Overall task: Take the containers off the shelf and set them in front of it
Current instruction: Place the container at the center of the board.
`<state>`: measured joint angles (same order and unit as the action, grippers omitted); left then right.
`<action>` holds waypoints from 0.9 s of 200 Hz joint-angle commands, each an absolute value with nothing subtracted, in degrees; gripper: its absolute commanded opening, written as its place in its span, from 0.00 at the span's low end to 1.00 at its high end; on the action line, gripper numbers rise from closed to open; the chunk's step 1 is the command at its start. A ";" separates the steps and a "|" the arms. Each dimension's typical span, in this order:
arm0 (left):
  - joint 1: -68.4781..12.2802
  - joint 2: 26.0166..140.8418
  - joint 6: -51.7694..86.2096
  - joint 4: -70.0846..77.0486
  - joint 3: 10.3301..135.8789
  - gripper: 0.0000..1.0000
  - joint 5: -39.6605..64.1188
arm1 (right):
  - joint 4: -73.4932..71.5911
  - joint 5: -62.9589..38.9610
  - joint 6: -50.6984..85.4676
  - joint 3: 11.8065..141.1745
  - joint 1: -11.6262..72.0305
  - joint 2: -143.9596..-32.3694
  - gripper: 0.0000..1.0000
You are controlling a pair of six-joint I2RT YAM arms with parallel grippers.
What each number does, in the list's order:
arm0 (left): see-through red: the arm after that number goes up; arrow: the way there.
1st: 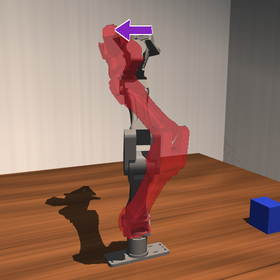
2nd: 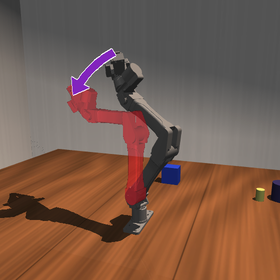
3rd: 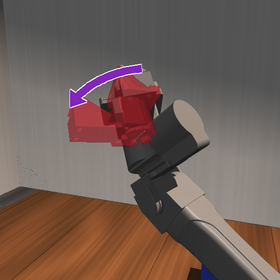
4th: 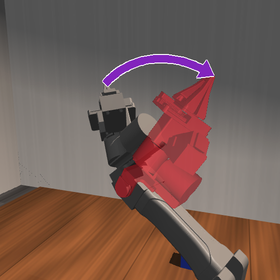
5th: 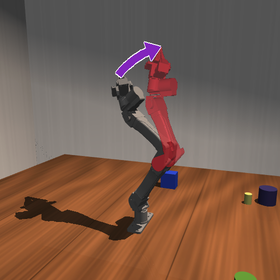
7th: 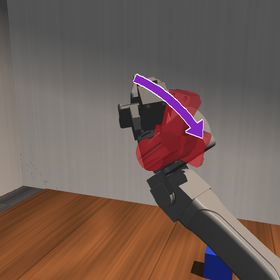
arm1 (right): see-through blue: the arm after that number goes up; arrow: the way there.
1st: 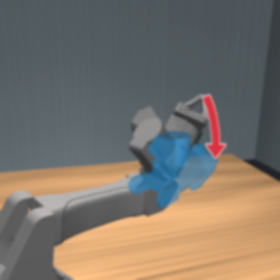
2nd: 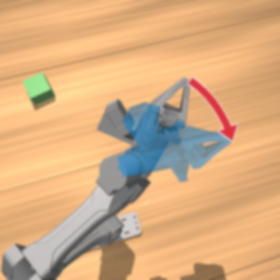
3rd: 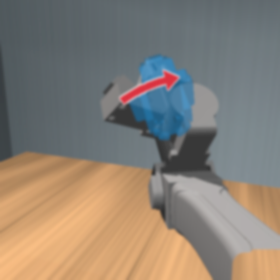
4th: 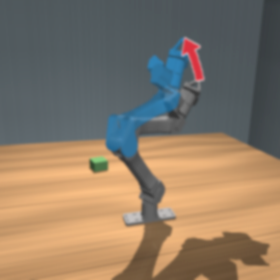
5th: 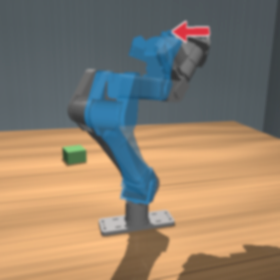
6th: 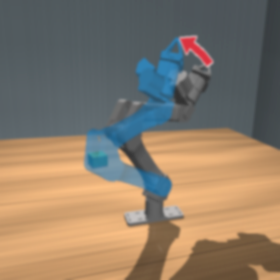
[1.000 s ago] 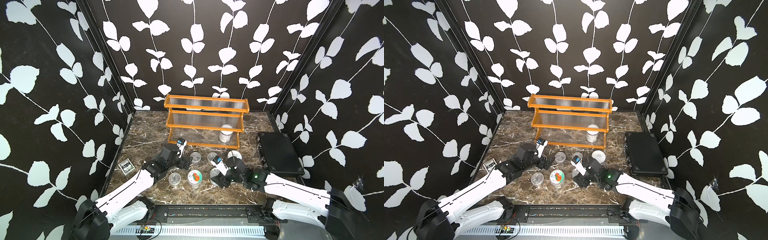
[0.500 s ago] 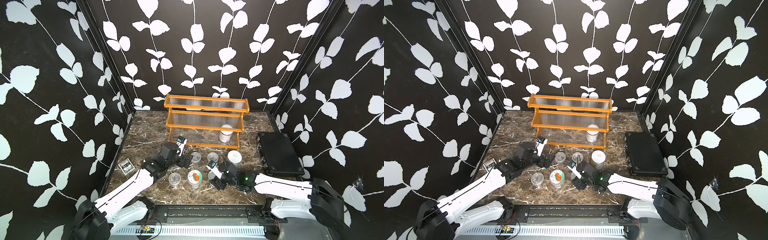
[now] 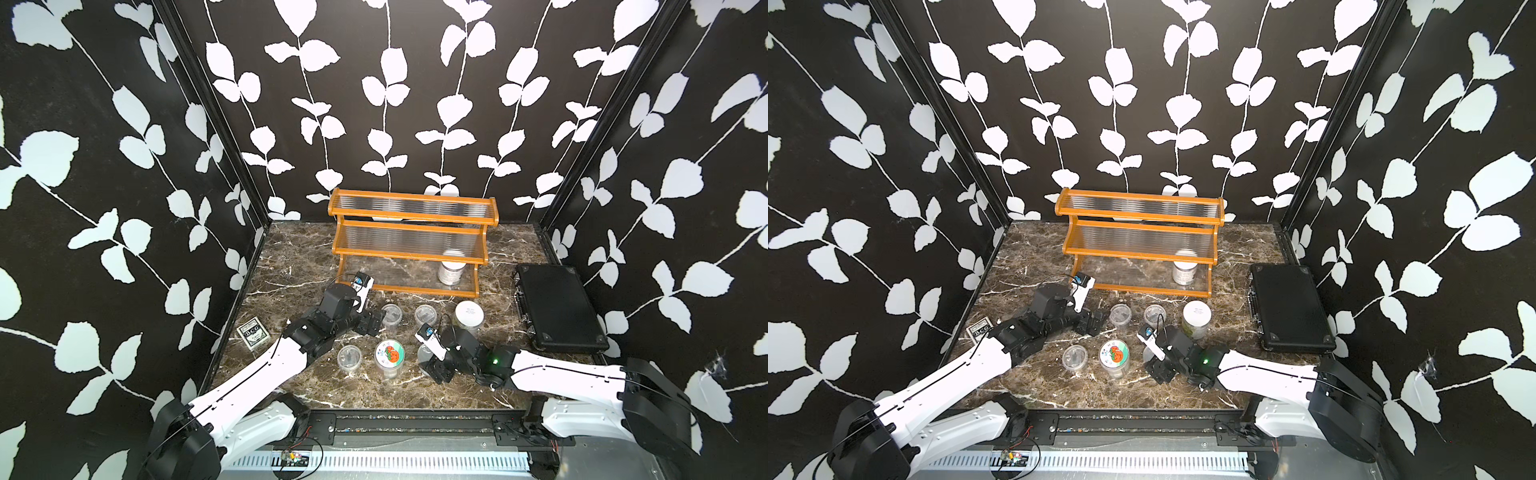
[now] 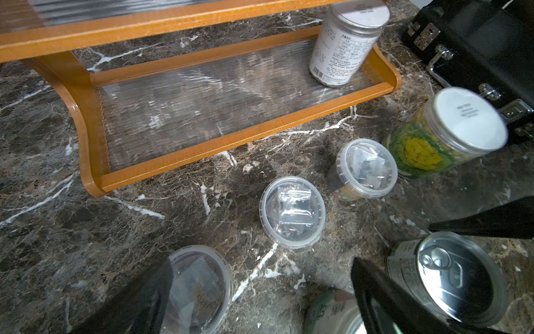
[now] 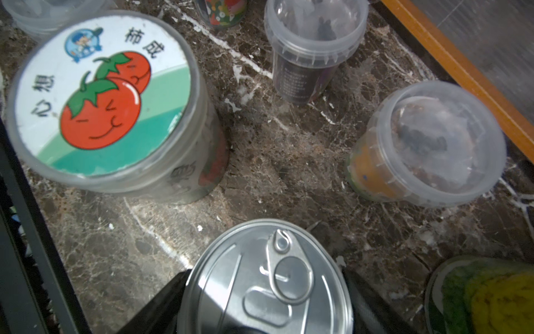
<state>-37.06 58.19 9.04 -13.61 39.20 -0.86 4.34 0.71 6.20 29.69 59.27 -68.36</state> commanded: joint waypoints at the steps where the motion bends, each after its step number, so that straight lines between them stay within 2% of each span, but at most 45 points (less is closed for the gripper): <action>1: -36.63 57.96 8.74 -14.35 39.66 0.99 -0.22 | 5.80 -1.10 6.17 28.04 59.77 -67.10 0.83; 89: -36.48 58.66 8.58 -14.50 40.09 0.99 0.16 | 5.27 -2.66 6.42 30.01 59.77 -68.62 0.82; 106: -36.49 58.69 8.64 -14.50 40.08 0.99 0.18 | 6.20 -1.16 6.42 30.70 59.77 -67.93 0.86; 140: -36.43 58.66 8.59 -14.54 40.21 0.99 0.19 | 7.82 3.11 6.67 32.67 59.68 -64.18 0.98; 180: -36.34 58.70 8.26 -14.80 40.43 0.99 0.18 | 10.95 7.90 6.31 36.04 58.41 -58.22 1.00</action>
